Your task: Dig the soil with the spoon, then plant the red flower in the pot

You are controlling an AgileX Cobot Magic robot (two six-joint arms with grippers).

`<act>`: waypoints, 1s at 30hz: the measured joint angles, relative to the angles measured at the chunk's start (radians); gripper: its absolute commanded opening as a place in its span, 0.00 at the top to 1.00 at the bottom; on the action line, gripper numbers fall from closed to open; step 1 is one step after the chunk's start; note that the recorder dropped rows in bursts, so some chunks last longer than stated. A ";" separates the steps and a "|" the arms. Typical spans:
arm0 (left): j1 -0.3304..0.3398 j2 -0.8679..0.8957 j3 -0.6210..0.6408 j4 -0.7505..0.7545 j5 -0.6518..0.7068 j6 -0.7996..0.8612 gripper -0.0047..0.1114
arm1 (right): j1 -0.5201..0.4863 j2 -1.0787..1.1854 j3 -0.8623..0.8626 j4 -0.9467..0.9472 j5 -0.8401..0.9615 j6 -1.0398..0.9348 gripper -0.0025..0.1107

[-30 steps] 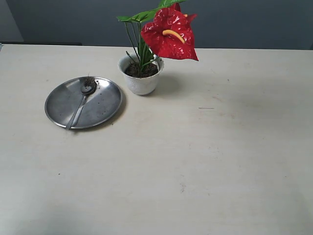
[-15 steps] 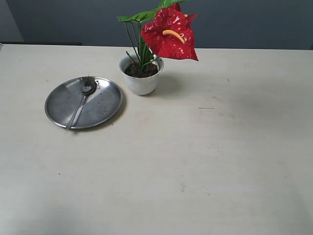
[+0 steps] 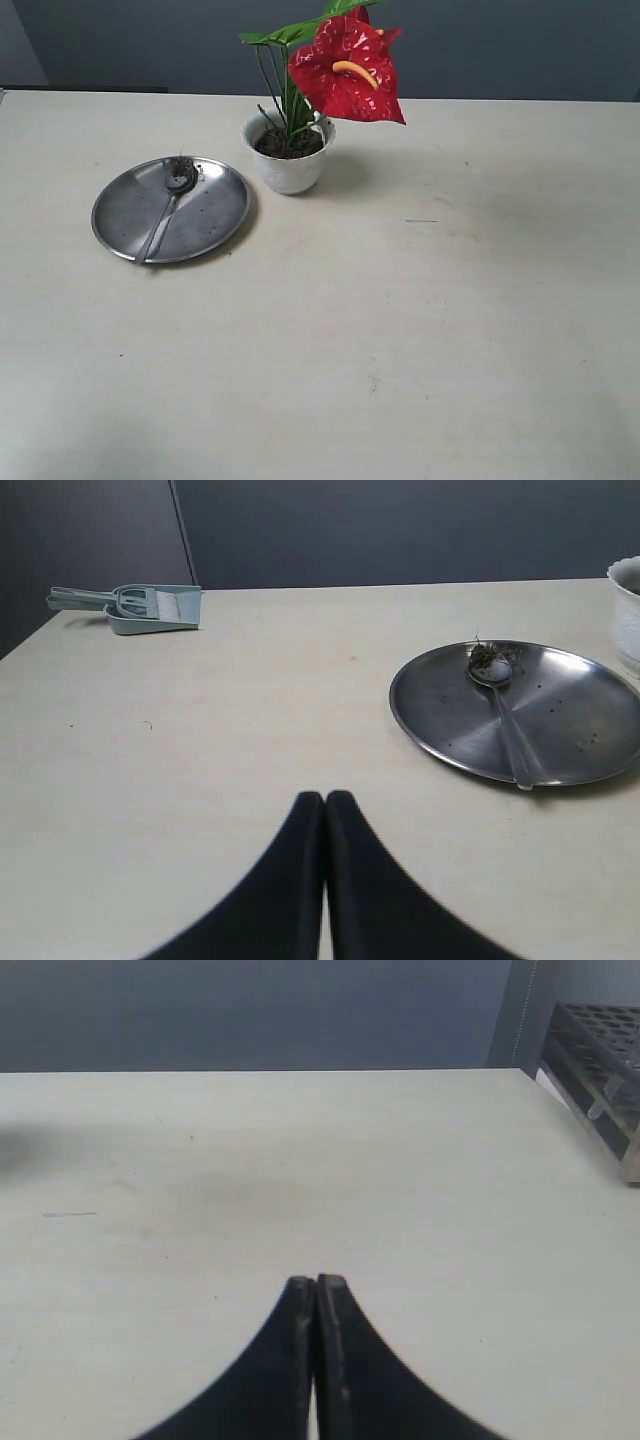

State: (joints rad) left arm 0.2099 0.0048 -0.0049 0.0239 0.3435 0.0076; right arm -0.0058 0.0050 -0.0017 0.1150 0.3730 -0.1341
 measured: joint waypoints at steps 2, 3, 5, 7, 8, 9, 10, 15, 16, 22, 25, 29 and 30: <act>0.000 0.000 0.000 0.000 0.000 0.000 0.96 | 0.000 0.000 0.000 0.000 0.000 0.000 0.98; 0.000 0.000 0.000 0.000 0.000 0.000 0.96 | 0.000 0.000 0.000 0.000 0.000 0.000 0.98; 0.000 0.000 0.000 0.000 0.000 0.000 0.96 | 0.000 0.000 0.000 0.000 0.000 0.000 0.98; 0.000 0.000 0.000 0.000 0.000 0.000 0.96 | 0.000 0.000 0.000 0.000 0.000 0.000 0.98; 0.000 0.000 0.000 0.000 0.000 0.000 0.96 | 0.000 0.000 0.000 0.003 0.000 0.000 0.98; 0.000 0.000 0.000 0.000 0.000 0.000 0.96 | 0.000 0.000 0.000 0.009 0.000 0.000 0.98; 0.000 0.000 0.000 0.000 0.000 0.000 0.96 | 0.000 0.000 0.000 0.014 0.000 0.000 0.98; 0.000 0.000 0.000 0.000 0.000 0.000 0.96 | 0.000 0.000 0.000 0.025 0.000 0.000 0.98; 0.000 0.000 0.000 0.000 0.000 0.000 0.96 | 0.000 0.000 0.000 0.025 0.000 0.000 0.98; 0.000 0.000 0.000 0.000 0.000 0.000 0.96 | 0.000 0.000 0.000 0.025 0.000 0.000 0.98; 0.000 0.000 0.000 0.000 0.000 0.000 0.96 | 0.000 0.000 0.000 0.025 0.000 0.000 0.98; 0.000 0.000 0.000 0.000 0.000 0.000 0.96 | 0.000 0.000 0.000 0.027 0.000 0.000 0.98; 0.000 0.000 0.000 0.000 0.000 0.000 0.96 | 0.000 0.000 0.000 0.029 0.000 0.000 0.98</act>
State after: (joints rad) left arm 0.2099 0.0048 -0.0049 0.0239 0.3435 0.0076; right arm -0.0058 0.0050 -0.0017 0.1438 0.3730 -0.1341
